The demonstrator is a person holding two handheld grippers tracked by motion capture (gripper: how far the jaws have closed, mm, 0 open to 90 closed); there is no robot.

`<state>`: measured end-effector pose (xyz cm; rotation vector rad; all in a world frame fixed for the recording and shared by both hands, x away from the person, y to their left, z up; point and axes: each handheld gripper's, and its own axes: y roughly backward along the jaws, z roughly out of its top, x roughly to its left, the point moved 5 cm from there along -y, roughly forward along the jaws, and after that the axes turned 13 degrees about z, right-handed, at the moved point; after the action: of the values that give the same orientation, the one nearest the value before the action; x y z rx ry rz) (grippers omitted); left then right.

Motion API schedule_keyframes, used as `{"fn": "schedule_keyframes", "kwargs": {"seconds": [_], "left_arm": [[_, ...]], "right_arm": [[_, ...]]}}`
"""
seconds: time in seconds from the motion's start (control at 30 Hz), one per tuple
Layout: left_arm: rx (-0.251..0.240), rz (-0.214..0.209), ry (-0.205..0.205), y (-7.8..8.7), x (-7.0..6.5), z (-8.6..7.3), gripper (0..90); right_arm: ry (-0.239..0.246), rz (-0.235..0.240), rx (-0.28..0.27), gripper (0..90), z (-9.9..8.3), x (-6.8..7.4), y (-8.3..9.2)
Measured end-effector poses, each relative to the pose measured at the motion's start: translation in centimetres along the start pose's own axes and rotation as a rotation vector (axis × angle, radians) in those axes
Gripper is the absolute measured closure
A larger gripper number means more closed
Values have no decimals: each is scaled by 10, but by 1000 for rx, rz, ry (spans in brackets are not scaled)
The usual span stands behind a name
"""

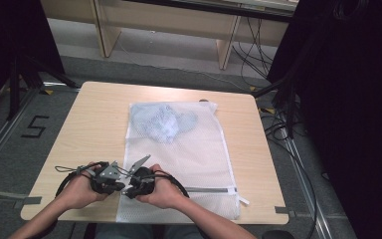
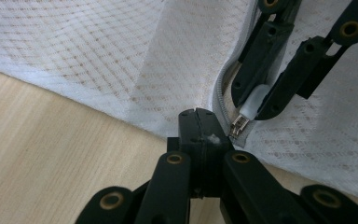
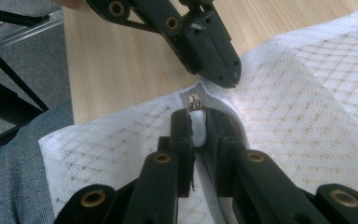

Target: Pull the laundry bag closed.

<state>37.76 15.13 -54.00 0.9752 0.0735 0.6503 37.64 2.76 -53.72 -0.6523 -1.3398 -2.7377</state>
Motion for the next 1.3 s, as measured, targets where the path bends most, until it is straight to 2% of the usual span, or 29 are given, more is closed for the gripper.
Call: {"fn": "schedule_keyframes", "kwargs": {"seconds": [0.07,0.1,0.13,0.2,0.3,0.33,0.37,0.4,0.43,0.5,0.53,0.57,0.6,0.63,0.67,0.73,0.8,0.87,0.97,1.0,1.03,1.07,1.1,1.13,1.17,1.2,1.23,1.27,1.3], "left_arm": [[-3,-4,3,0,0,0,899],[5,-7,-12,1,1,-1,899],[7,-7,-22,1,1,-1,899],[10,-12,-30,1,2,-2,900],[6,-10,-26,1,1,-1,900],[5,-12,-26,1,1,-1,900],[7,-11,-36,1,1,-2,900],[2,-11,-30,1,1,-2,900],[-12,-5,-8,1,0,-1,899],[-9,-1,-20,1,0,-1,899],[-16,0,-24,1,0,-1,899],[-16,-9,-6,1,0,-1,899],[0,-17,-37,2,3,-3,898],[-16,-23,0,2,1,-4,896],[-4,-29,-17,4,2,-6,887],[-15,-46,-9,9,3,-9,842],[-23,-62,-26,17,6,-10,797],[-57,-93,17,19,-1,-10,740],[-14,-128,-65,18,-7,-14,673],[-6,-121,-77,17,-8,-15,656],[5,-122,-80,16,-8,-15,649],[5,-123,-74,16,-9,-15,644],[4,-124,-69,15,-8,-15,642],[7,-126,-73,15,-7,-15,640],[11,-134,-67,15,-7,-16,633],[7,-128,-59,14,-7,-16,625],[1,-136,-30,14,-8,-15,613],[-3,-131,-29,13,-8,-15,602],[8,-122,-53,14,-6,-16,593]], "right_arm": [[-6,-11,3,827,0,0,0],[8,-11,13,828,-1,-1,1],[-4,-1,3,827,0,0,0],[42,-23,23,827,0,-4,2],[49,-24,25,827,0,-4,2],[-25,-28,37,827,-2,0,3],[56,-27,28,828,0,-5,2],[8,-27,36,827,-1,-2,4],[17,-28,32,827,-1,-3,4],[16,-30,28,827,0,-3,3],[6,-25,21,826,0,-3,3],[-15,-6,-4,826,1,0,1],[-17,-14,-8,826,1,-1,1],[-5,-22,14,826,-1,-2,2],[-5,-9,4,826,0,-2,0],[12,-1,3,826,1,-2,-1],[44,7,-1,826,2,-3,-2],[42,11,-3,826,2,-4,-3],[27,9,-4,826,2,-4,-2],[21,10,-4,826,2,-3,-2],[63,15,-11,826,3,-7,-3],[18,21,-9,826,3,-2,-3],[3,15,-5,826,2,-1,-2],[34,14,-8,826,3,-3,-2],[1,20,-2,826,3,0,-1],[36,21,-12,826,4,-2,-1],[39,18,-12,826,5,-2,0],[44,14,-11,826,5,-3,0],[53,15,-13,826,6,-3,0]]}}
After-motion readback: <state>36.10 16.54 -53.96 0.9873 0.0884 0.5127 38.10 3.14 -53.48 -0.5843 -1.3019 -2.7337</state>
